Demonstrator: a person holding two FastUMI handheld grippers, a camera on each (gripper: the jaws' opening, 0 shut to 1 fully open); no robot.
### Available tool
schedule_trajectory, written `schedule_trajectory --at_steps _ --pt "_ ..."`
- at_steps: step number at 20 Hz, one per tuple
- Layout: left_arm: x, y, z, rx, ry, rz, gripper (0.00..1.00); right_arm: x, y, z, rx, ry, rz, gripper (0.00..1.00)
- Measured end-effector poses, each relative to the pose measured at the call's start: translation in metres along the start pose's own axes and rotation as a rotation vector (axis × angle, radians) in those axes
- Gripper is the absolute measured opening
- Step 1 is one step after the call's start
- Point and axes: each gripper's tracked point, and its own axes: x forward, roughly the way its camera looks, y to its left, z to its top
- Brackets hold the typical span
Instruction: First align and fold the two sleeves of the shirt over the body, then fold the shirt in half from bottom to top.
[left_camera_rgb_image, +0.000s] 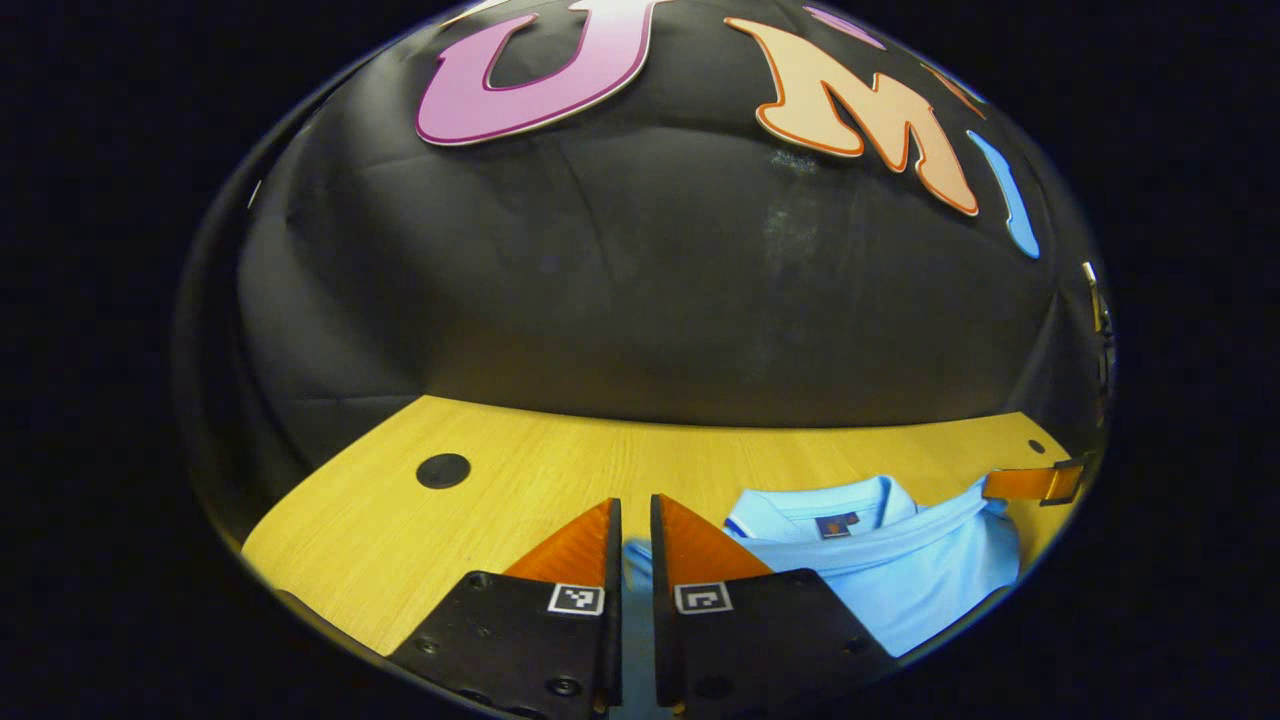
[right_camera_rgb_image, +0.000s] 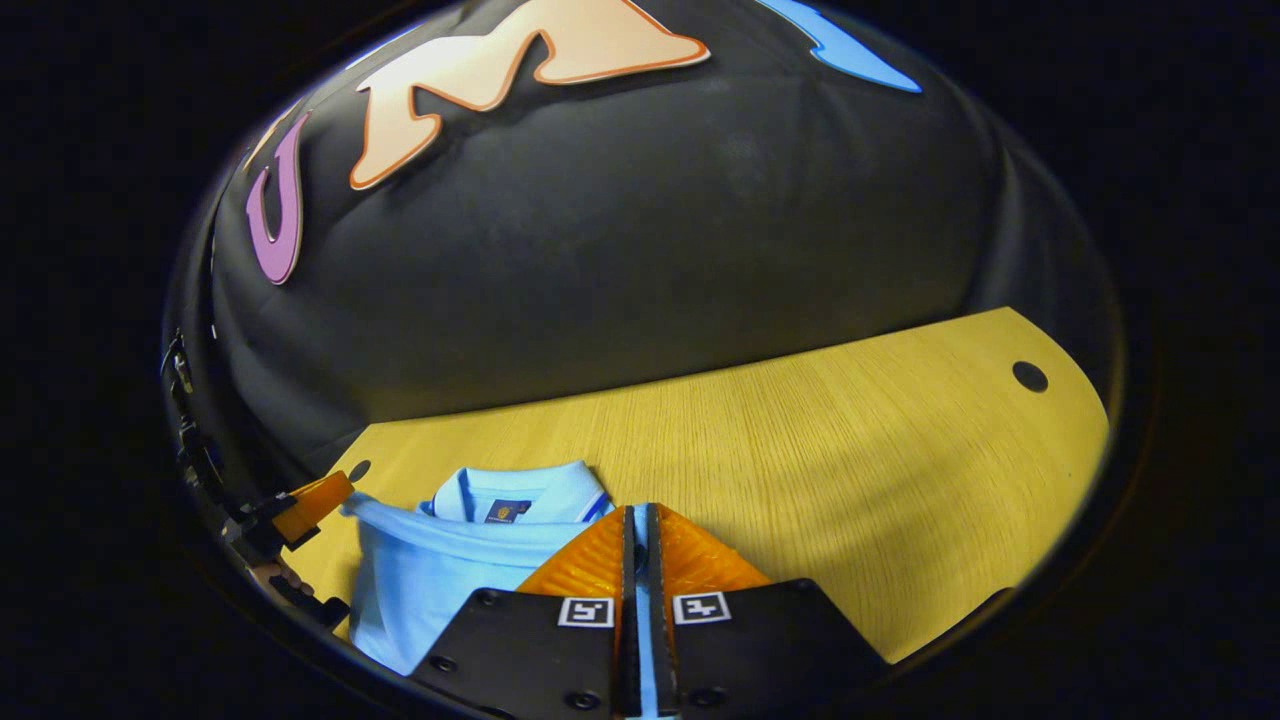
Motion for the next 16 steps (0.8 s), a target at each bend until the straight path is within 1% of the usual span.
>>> schedule_trajectory --at_steps 1,2,3,5,6,7,8,11,13,16 --pt "-0.004 0.005 0.003 0.006 -0.002 0.014 0.13 -0.001 0.001 0.002 -0.013 -0.013 0.005 0.03" --pt "-0.008 0.008 0.004 0.008 0.004 0.018 0.31 -0.004 0.004 0.005 -0.016 -0.019 0.021 0.3" --pt "-0.012 0.01 0.003 0.001 0.011 0.022 0.5 -0.008 0.014 0.005 -0.009 -0.018 0.063 0.46" --pt "-0.025 0.018 0.006 -0.02 0.007 0.032 0.87 -0.019 0.021 0.009 -0.006 -0.044 0.101 0.79" --pt "-0.033 0.023 0.01 -0.022 -0.007 0.037 1.0 -0.026 0.023 0.01 -0.014 -0.054 0.114 0.95" --pt "-0.047 0.027 0.013 -0.021 -0.022 0.04 0.99 -0.036 0.025 0.01 -0.028 -0.066 0.127 0.95" --pt "-0.059 0.029 0.019 -0.017 -0.037 0.035 0.98 -0.044 0.025 0.012 -0.045 -0.08 0.128 0.98" --pt "-0.108 0.03 0.038 -0.014 -0.101 0.0 0.98 -0.081 0.031 0.015 -0.072 -0.12 0.152 0.98" --pt "-0.144 0.029 0.045 0.016 -0.147 -0.018 0.97 -0.112 0.035 0.016 -0.083 -0.153 0.169 0.98" --pt "-0.2 0.02 0.043 0.019 -0.18 -0.077 0.97 -0.159 0.036 0.007 -0.134 -0.218 0.181 0.98"
